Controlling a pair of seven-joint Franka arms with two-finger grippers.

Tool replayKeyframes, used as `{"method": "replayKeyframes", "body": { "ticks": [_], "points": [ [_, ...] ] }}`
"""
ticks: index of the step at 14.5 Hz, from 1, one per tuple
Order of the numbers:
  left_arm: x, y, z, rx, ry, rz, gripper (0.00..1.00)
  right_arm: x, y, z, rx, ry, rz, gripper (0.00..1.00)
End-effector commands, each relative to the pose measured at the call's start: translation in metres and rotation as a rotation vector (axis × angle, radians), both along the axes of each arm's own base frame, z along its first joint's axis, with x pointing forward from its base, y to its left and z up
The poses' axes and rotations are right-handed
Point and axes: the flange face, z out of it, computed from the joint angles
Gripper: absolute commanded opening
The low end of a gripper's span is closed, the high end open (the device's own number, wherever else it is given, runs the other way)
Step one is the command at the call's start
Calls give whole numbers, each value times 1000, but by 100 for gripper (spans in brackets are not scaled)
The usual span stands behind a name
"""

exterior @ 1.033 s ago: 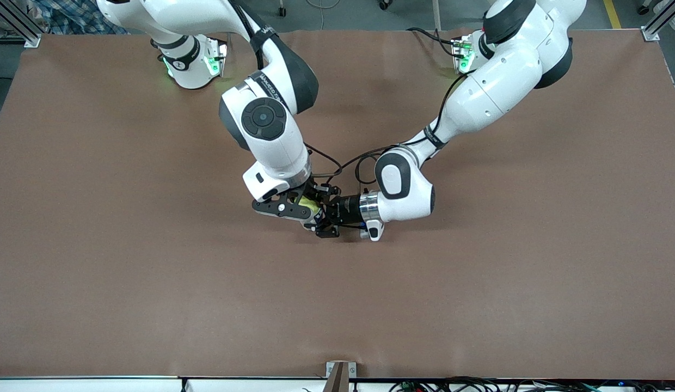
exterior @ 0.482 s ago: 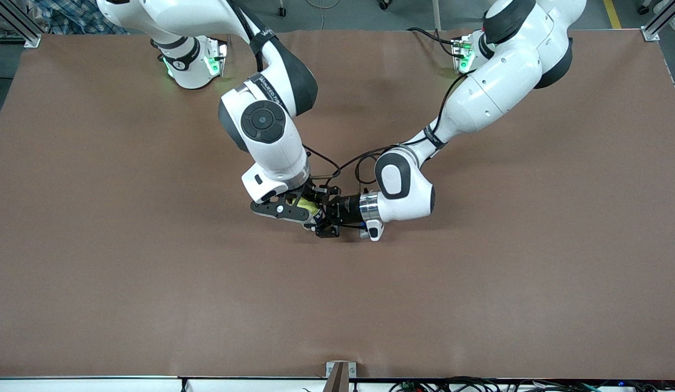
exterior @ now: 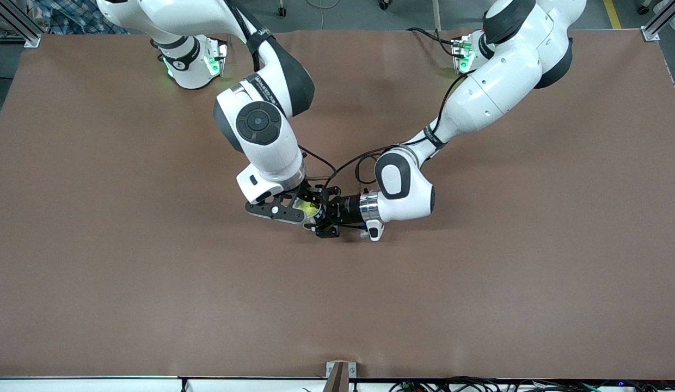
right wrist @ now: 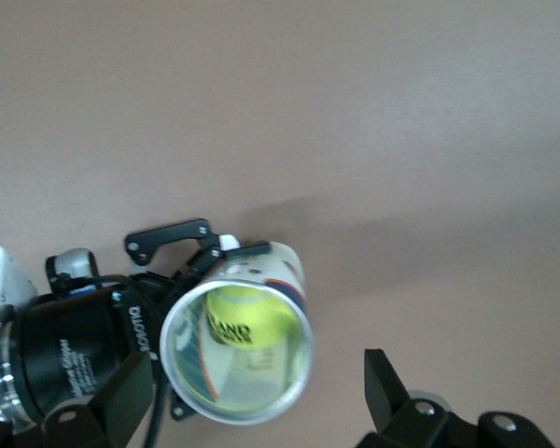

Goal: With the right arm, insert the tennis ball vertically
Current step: 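Open the right gripper and withdraw it from the can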

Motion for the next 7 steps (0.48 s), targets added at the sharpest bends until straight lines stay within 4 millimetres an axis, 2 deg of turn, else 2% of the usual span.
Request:
{"method": "replayKeyframes", "body": {
  "ticks": [1, 2, 5, 7],
  "points": [
    [0, -2, 3, -13, -20, 3, 89, -4, -46, 41, -39, 71, 32, 100],
    [-1, -2, 3, -12, -27, -1, 100, -6, -59, 52, -54, 89, 31, 100],
    [-3, -2, 0, -8, -25, -6, 100, -21, -102, 86, -75, 111, 26, 100],
    [-5, -2, -2, -6, -21, -8, 100, -33, -146, 109, -60, 119, 74, 100]
  ]
}}
